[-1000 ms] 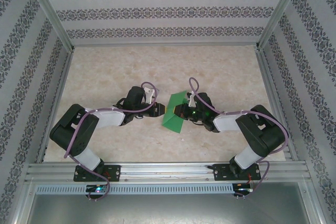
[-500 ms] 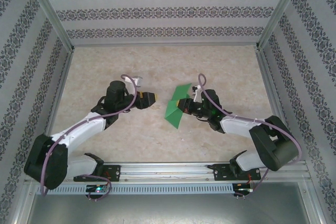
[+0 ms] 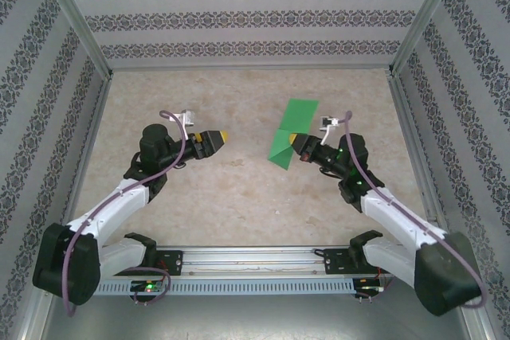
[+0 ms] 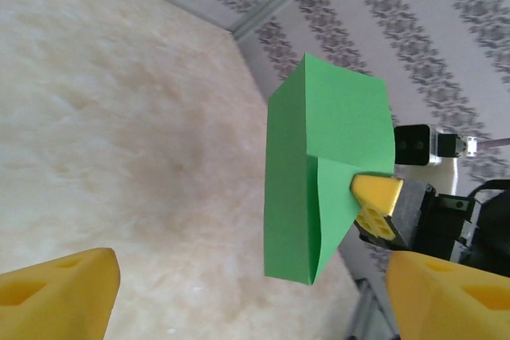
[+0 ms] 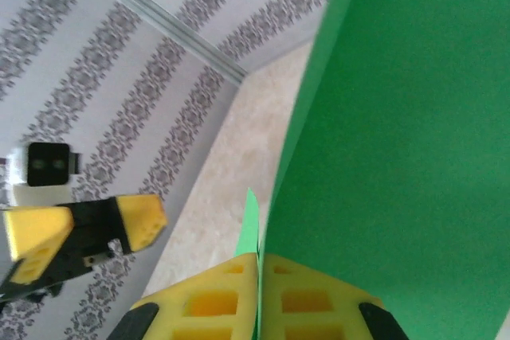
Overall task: Fold a paper plane with a square sheet of paper (fold left side to right side)
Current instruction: Turn over the paper at the center of the table.
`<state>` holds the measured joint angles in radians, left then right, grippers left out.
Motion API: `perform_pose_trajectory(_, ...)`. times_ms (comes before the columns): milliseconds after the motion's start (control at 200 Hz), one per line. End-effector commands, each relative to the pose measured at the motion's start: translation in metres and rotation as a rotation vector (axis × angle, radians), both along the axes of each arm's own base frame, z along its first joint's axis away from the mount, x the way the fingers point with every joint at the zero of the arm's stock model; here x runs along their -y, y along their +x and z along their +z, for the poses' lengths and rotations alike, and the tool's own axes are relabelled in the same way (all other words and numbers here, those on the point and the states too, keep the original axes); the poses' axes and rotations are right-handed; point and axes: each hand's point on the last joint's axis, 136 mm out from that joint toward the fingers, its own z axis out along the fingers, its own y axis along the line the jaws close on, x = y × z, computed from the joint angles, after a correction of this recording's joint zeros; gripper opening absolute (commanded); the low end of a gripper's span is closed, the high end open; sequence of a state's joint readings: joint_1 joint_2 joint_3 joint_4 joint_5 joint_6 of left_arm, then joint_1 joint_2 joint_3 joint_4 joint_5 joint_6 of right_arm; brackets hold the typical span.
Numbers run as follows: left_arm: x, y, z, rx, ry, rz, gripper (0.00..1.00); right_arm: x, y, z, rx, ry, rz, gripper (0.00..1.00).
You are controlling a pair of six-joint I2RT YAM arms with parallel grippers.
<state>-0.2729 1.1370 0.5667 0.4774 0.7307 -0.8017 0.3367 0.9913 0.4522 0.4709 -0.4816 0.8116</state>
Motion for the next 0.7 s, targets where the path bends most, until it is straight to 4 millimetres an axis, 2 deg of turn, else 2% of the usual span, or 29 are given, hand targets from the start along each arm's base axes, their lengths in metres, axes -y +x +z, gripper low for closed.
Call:
perform_pose_trajectory(0,0.015,-0.008,0.049,0.073,-0.22,-0.135,0.85,0.003,-0.012,0.016,0.066,0.017,0.026,0.0)
perform_pose_trajectory(100,0.024,-0.012,0.064,0.088,-0.307,-0.198,0.85,0.0,-0.018,0.031,0.107,0.058,0.055,0.0)
perform_pose_trajectory(190,0.034,-0.013,0.067,0.086,-0.331,-0.232,0.84,-0.004,-0.023,0.043,0.137,0.093,0.082,0.0)
perform_pose_trajectory(500,0.08,-0.021,0.068,0.077,-0.326,-0.345,0.85,-0.028,-0.029,0.069,0.204,0.126,0.137,0.0)
perform_pose_trajectory(695,0.103,-0.024,0.06,0.054,-0.323,-0.396,0.85,-0.043,-0.028,0.078,0.229,0.137,0.176,0.0)
